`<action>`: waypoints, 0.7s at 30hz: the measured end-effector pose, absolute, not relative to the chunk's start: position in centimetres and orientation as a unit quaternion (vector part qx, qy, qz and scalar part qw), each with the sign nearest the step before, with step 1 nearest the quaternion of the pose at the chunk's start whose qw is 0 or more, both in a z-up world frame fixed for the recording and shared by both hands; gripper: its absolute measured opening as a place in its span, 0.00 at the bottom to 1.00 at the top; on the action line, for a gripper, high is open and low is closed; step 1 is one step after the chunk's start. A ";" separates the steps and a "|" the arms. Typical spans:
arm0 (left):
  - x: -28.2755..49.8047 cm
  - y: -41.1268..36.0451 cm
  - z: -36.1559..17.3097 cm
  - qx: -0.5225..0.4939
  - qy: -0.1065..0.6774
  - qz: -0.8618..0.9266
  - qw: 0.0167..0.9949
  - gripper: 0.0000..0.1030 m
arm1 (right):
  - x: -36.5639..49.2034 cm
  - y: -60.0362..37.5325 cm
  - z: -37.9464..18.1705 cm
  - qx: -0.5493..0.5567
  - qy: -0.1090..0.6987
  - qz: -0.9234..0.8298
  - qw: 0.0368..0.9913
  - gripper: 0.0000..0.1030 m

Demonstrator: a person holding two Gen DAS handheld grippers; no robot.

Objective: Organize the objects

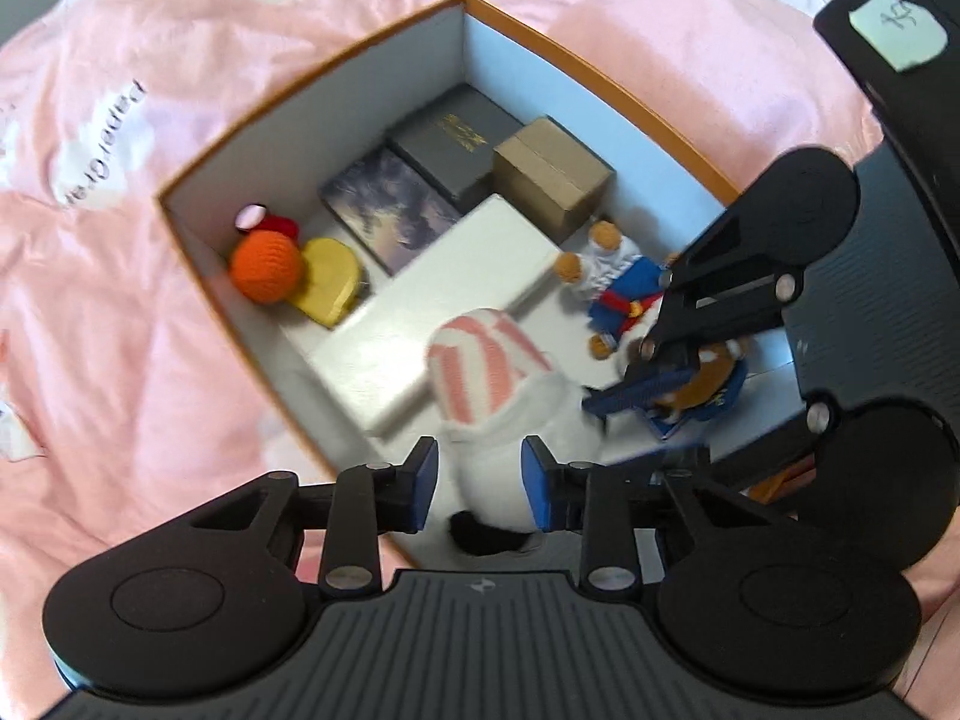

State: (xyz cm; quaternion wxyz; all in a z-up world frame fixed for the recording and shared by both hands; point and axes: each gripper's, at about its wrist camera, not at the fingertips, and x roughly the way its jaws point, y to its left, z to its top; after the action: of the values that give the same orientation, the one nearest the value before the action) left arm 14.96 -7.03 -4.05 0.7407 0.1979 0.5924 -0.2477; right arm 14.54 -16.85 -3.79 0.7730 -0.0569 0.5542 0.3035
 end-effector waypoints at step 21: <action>13.2 1.3 -0.1 0.075 0.502 -0.235 0.829 0.35 | 13.7 -15.3 -4.2 -0.002 0.565 0.169 0.808 0.53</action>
State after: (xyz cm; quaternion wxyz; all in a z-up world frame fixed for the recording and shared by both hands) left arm 13.21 1.30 -0.14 0.8293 0.0749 0.5016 -0.2349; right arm 13.68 -15.26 -4.25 0.8076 -0.0017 0.5649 0.1694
